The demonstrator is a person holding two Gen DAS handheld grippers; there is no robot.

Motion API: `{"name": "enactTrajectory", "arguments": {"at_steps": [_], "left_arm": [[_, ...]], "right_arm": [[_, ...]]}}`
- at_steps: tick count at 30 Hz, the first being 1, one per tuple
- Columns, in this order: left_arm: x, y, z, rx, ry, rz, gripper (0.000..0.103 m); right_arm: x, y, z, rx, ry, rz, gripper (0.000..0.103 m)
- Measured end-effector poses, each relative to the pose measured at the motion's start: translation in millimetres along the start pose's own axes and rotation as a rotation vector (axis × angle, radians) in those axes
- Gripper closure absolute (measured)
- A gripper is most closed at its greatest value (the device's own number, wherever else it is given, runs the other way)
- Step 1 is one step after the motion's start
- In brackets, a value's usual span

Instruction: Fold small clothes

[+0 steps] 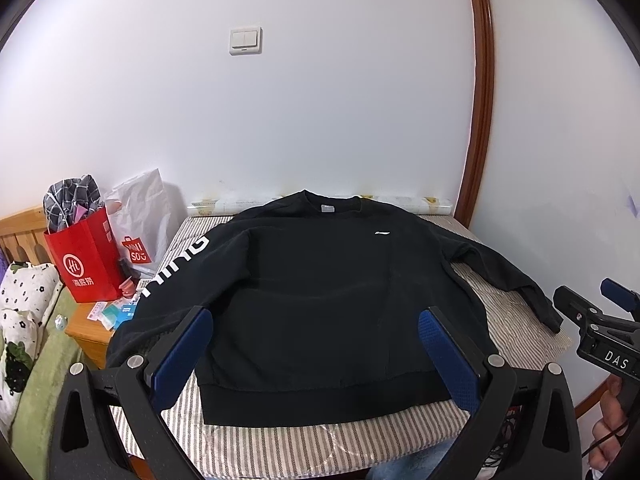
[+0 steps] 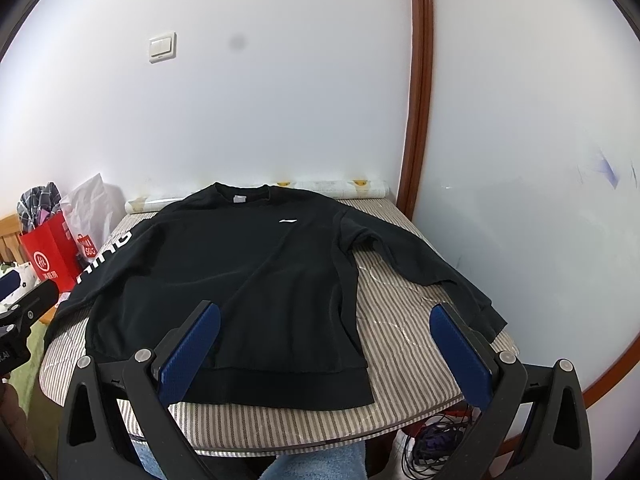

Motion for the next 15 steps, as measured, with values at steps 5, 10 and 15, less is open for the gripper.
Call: {"name": "enactTrajectory", "arguments": {"at_steps": [5, 10, 15], "left_arm": [[-0.3, -1.7, -0.2, -0.005, 0.000, 0.003, 0.000], [-0.5, -3.2, -2.0, -0.007, 0.000, -0.001, 0.000], [-0.5, -3.3, -2.6, -0.010, -0.003, -0.003, 0.000]], "right_arm": [[1.5, 2.4, -1.0, 0.002, -0.002, 0.006, 0.000], [1.5, 1.7, -2.2, 0.000, 0.003, 0.013, 0.000], [1.4, -1.3, -3.3, -0.008, 0.003, 0.015, 0.000]]}}
Point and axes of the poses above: each gripper's, at about its wrist camera, not at the fingertips, and x roughly against the way its jaws point, y to its left, z to its underside, the point moved 6 cm from there along -x, roughly the way its jaws point, and after that the axes turned 1 degree about -z, right-handed, at the moved point
